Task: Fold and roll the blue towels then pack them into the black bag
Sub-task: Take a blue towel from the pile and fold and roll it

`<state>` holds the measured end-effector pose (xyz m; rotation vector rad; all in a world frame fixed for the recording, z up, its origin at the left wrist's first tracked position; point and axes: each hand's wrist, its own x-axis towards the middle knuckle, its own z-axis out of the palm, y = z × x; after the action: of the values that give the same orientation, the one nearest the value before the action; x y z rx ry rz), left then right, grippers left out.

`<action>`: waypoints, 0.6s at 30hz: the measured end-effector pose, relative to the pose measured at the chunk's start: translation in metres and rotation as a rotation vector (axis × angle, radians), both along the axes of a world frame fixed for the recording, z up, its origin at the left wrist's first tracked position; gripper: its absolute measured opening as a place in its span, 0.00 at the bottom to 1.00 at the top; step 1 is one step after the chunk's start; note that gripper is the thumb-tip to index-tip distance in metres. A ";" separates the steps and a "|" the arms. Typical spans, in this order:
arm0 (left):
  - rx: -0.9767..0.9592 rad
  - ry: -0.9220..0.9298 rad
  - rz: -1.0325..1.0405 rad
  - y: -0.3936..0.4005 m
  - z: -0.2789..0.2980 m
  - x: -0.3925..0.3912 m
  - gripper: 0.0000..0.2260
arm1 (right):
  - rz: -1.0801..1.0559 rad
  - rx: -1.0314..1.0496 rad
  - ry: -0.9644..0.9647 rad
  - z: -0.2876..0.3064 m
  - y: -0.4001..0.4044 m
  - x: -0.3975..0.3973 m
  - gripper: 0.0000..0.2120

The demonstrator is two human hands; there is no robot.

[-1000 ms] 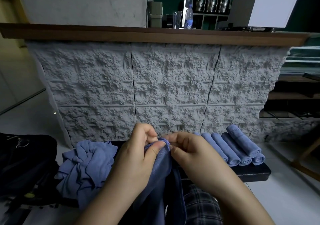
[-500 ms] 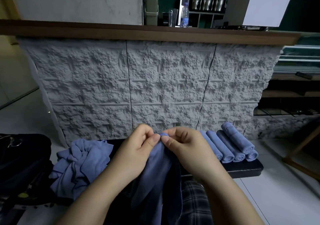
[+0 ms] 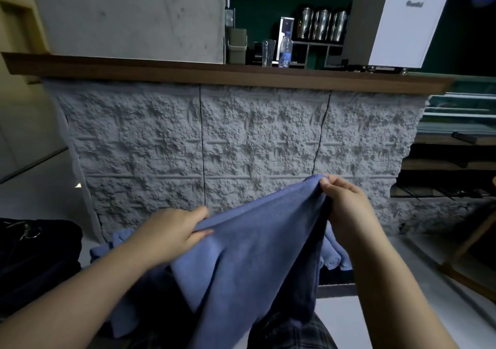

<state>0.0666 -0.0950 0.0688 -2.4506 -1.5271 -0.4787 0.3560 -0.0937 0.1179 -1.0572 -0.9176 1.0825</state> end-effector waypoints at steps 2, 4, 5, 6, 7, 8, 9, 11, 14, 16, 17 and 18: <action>0.033 0.038 0.087 0.001 0.006 -0.014 0.15 | -0.044 -0.007 0.004 -0.004 0.006 0.015 0.14; 0.016 0.065 0.205 0.000 0.012 -0.024 0.15 | -0.087 -0.020 -0.036 -0.008 0.007 0.027 0.14; 0.024 0.074 0.244 0.000 0.013 -0.028 0.16 | -0.100 -0.022 -0.050 -0.011 0.007 0.030 0.15; 0.033 0.068 0.268 -0.001 0.015 -0.030 0.16 | -0.107 -0.023 -0.049 -0.013 0.007 0.032 0.15; 0.031 0.055 0.286 -0.001 0.016 -0.032 0.17 | -0.108 -0.023 -0.039 -0.015 0.006 0.034 0.15; 0.027 0.032 0.298 -0.002 0.018 -0.033 0.17 | -0.105 -0.026 -0.019 -0.017 0.006 0.034 0.15; 0.023 0.011 0.306 -0.001 0.018 -0.034 0.16 | -0.102 -0.031 0.005 -0.020 0.006 0.035 0.15; 0.056 -0.028 0.308 0.002 0.016 -0.036 0.15 | -0.104 -0.051 0.032 -0.024 0.007 0.037 0.15; 0.102 -0.102 0.299 0.006 0.010 -0.041 0.18 | -0.100 -0.052 -0.009 -0.029 0.010 0.038 0.14; 0.119 -0.165 0.301 0.008 0.006 -0.042 0.16 | -0.098 -0.032 -0.025 -0.030 0.013 0.037 0.13; 0.129 -0.187 0.298 0.010 0.004 -0.042 0.12 | -0.100 -0.022 -0.038 -0.031 0.015 0.035 0.13; 0.138 -0.185 0.295 0.012 0.003 -0.043 0.09 | -0.107 -0.014 -0.062 -0.033 0.016 0.033 0.12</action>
<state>0.0232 -0.0826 0.0719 -2.0810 -1.8233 -0.7411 0.3892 -0.0774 0.0854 -1.1438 -0.8937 0.9729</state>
